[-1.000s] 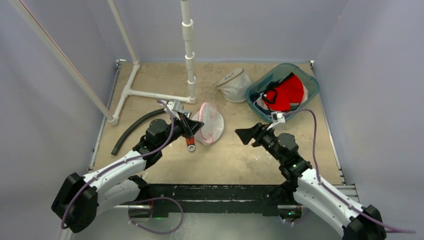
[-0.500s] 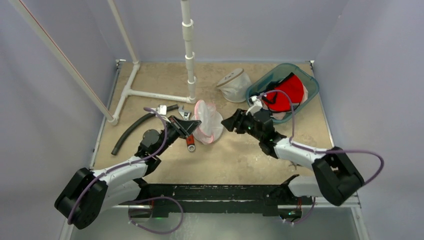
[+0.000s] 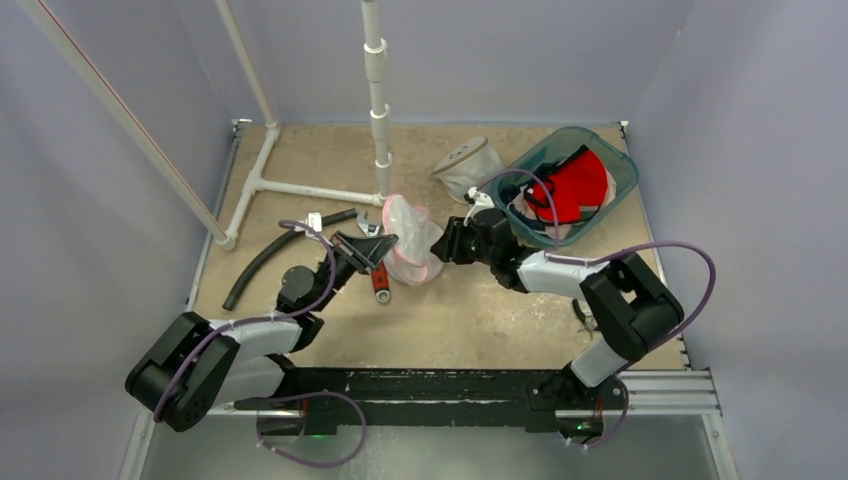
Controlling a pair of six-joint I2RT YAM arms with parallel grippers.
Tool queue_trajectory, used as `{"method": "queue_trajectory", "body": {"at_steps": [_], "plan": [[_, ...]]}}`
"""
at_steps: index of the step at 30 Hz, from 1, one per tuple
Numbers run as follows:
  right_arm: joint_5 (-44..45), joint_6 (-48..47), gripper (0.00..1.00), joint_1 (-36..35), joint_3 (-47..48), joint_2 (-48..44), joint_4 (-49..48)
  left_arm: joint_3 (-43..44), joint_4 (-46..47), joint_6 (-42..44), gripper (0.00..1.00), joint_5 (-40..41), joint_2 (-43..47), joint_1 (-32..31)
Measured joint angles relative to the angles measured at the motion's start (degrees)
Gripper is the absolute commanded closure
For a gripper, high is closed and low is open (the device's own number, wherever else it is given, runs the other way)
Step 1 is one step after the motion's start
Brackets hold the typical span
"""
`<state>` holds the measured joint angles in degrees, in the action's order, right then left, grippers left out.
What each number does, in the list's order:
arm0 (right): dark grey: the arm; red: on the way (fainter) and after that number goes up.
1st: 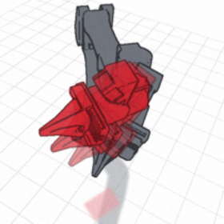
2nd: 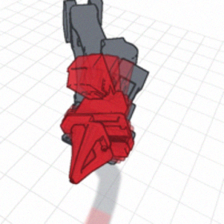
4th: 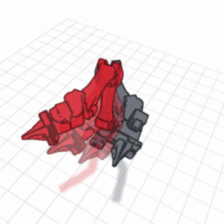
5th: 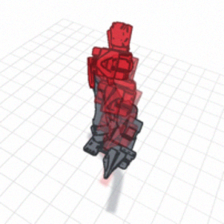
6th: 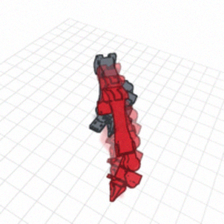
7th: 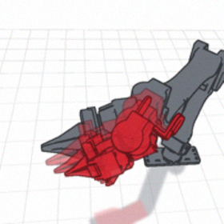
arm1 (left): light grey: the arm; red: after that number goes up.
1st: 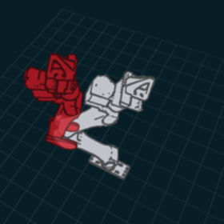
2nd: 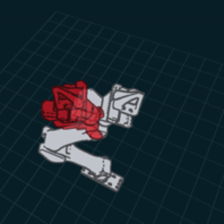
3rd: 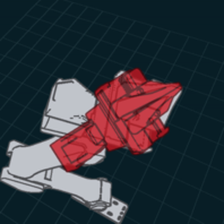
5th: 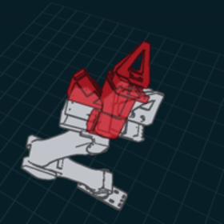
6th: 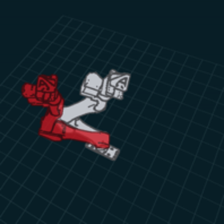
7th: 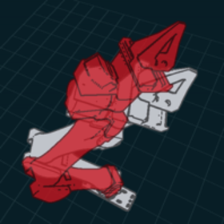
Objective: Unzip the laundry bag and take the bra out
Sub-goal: Close the laundry bag at the center of the board.
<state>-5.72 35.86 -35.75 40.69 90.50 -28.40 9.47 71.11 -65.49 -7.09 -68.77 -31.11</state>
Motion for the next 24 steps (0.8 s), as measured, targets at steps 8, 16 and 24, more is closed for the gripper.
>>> {"method": "queue_trajectory", "body": {"at_steps": [8, 16, 24], "plan": [[3.50, -1.49, 0.82, 0.00, 0.33, 1.62, 5.14, 0.00, 2.62, -0.13, 1.00, -0.20, -1.92, 0.37], [5.03, -1.40, 1.00, 0.00, -2.47, -1.68, 5.86, 0.02, 3.13, 0.02, 1.00, -0.17, -7.82, 0.66], [5.18, -0.98, 0.73, 0.00, -5.57, -9.03, 5.84, 1.14, -1.31, 1.55, 0.99, -0.13, -9.70, 0.72]]}}
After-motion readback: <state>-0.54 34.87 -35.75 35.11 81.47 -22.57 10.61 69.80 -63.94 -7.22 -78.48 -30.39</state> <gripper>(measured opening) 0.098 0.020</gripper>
